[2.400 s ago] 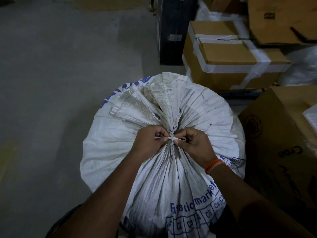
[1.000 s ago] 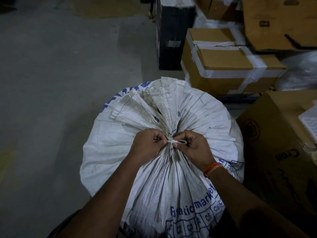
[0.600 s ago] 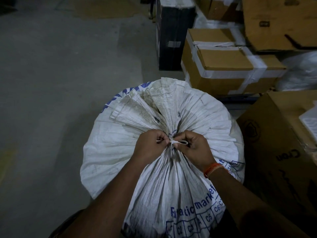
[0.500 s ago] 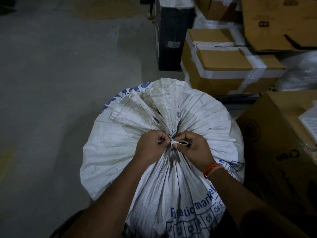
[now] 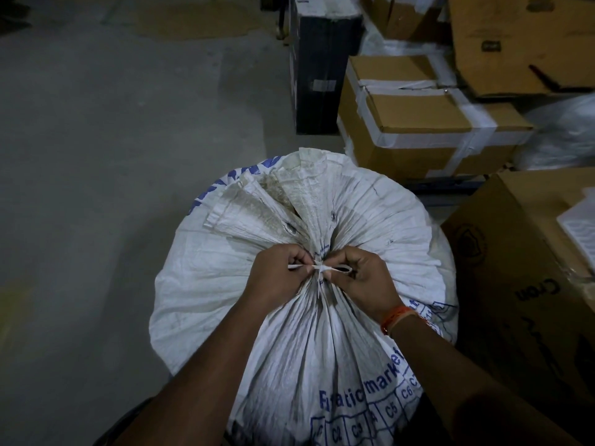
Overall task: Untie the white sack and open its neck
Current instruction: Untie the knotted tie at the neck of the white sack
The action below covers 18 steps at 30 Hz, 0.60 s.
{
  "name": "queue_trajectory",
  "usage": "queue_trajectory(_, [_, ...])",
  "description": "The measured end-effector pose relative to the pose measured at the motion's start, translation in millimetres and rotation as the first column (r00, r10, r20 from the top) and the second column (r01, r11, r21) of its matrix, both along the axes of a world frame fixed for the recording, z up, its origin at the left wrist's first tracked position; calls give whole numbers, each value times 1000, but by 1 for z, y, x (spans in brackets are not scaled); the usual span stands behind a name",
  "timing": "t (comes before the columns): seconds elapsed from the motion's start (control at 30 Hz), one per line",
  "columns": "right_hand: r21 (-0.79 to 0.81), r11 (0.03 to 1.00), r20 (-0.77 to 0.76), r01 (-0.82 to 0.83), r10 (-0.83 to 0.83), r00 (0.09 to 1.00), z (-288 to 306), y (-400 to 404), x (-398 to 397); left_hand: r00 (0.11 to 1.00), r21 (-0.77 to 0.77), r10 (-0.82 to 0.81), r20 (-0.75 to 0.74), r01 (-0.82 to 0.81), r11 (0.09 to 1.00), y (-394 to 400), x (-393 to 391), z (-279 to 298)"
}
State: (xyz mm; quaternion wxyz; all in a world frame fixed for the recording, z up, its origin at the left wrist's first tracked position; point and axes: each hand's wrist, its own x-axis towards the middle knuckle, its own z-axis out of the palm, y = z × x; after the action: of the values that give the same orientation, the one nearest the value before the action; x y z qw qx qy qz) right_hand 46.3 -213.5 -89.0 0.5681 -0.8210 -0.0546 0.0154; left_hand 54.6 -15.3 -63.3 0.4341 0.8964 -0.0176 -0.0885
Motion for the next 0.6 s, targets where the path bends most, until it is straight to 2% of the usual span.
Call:
queue_trajectory(0.43, [-23, 1000, 4, 6, -6, 1000, 3, 1, 1, 998, -37, 39, 42, -37, 999, -14, -3, -7])
queue_trajectory(0.6, [-4, 1000, -11, 13, -13, 1000, 2, 1, 0, 999, -75, 48, 14, -47, 996, -9, -4, 0])
